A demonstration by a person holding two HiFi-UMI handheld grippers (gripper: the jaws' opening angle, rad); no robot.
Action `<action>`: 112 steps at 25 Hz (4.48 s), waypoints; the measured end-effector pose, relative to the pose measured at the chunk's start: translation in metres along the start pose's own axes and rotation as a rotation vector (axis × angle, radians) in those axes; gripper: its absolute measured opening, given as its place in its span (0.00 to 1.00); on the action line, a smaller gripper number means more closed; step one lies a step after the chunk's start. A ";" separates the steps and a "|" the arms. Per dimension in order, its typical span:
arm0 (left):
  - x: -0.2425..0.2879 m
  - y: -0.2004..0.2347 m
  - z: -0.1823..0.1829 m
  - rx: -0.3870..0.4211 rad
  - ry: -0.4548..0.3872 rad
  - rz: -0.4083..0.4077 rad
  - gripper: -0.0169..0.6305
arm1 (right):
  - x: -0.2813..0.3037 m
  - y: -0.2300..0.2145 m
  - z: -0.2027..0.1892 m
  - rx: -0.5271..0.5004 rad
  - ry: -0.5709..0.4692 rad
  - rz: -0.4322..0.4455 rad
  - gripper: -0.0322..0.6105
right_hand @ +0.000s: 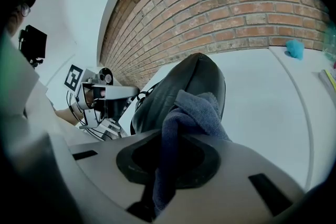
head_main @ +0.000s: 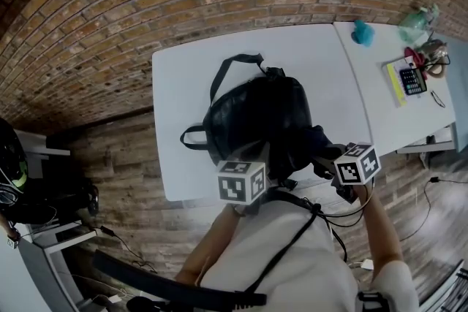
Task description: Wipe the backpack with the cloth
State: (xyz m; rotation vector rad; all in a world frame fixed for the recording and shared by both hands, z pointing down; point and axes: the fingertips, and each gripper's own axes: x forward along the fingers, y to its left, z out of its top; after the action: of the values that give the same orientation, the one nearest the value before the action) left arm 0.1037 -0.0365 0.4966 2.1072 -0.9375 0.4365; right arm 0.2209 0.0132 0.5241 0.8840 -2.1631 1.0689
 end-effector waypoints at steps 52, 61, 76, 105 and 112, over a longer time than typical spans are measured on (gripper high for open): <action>-0.011 0.027 0.009 -0.045 -0.030 0.049 0.03 | 0.059 -0.053 0.193 -0.465 0.031 -0.242 0.12; -0.012 0.027 0.010 -0.044 -0.033 0.043 0.03 | 0.054 -0.040 0.171 -0.465 0.077 -0.196 0.12; -0.011 0.021 0.004 -0.046 -0.030 0.023 0.03 | 0.040 -0.014 0.116 -0.446 0.122 -0.137 0.12; -0.006 0.011 -0.001 -0.041 -0.019 0.024 0.03 | 0.020 0.041 0.017 -0.445 0.297 0.057 0.12; -0.007 0.010 -0.003 -0.047 -0.019 0.029 0.03 | 0.017 0.052 -0.001 -0.474 0.354 0.096 0.12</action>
State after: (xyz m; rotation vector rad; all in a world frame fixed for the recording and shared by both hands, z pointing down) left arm 0.0916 -0.0354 0.5001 2.0609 -0.9815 0.4066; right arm 0.1712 0.0330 0.5130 0.3475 -2.0380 0.6461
